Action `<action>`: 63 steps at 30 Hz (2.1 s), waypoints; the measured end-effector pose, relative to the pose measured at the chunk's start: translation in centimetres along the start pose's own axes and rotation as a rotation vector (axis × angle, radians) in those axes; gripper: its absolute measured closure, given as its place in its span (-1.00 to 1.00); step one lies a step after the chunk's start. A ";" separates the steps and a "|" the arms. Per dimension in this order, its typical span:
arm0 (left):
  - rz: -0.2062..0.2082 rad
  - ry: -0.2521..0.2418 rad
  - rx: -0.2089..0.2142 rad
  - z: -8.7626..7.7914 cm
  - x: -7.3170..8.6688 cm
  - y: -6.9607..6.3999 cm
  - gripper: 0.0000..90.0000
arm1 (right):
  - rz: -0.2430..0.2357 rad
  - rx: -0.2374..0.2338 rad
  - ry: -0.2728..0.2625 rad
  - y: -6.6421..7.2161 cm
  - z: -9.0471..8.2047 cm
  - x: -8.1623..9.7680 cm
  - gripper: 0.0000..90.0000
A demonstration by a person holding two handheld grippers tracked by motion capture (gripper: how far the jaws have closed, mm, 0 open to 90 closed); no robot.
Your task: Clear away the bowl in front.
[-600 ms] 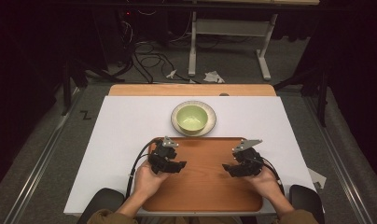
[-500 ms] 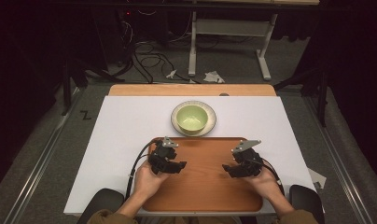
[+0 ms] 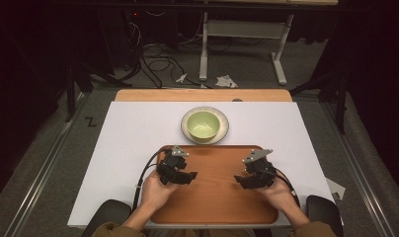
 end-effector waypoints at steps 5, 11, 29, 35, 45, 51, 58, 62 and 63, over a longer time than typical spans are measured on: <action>-0.009 -0.008 0.008 -0.2 -0.1 0.0 -0.03 | -0.003 0.007 0.004 -0.1 0.1 0.0 -0.17; 0.003 -0.006 0.012 -0.4 -0.2 -0.2 -0.04 | -0.012 0.009 0.008 0.0 0.1 0.0 -0.17; -0.006 -0.031 0.063 -2.1 -3.4 -0.8 -0.09 | -0.021 0.000 0.019 0.3 0.3 -0.1 -0.17; -0.006 -0.020 0.064 -1.9 -4.4 -0.7 -0.14 | -0.029 -0.003 0.012 0.1 0.2 -0.2 -0.17; -0.034 -0.024 0.041 -1.9 -5.9 0.0 -0.17 | -0.038 -0.003 0.014 0.2 0.2 -0.2 -0.17; -0.043 -0.022 0.014 -1.9 -6.6 0.7 -0.16 | -0.034 -0.006 0.022 0.2 0.2 -0.2 -0.17; -0.057 -0.029 -0.010 -1.5 -8.1 1.8 -0.15 | -0.040 -0.007 0.017 0.3 0.2 -0.2 -0.17; -0.045 -0.032 -0.034 -1.5 -8.9 2.2 -0.15 | -0.047 -0.006 0.023 0.2 0.3 -0.1 -0.17; -0.047 -0.038 -0.042 -1.4 -9.1 2.3 -0.15 | -0.047 -0.006 0.023 0.2 0.3 -0.1 -0.17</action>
Point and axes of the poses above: each handheld gripper's, and its own axes: z roughly forward along the jaws, x roughly out of its underside, y roughly to its left, the point moved 3 cm from there along z, roughly forward along the jaws, and after that the axes turned 5 degrees about -y, right-handed, at the moved point
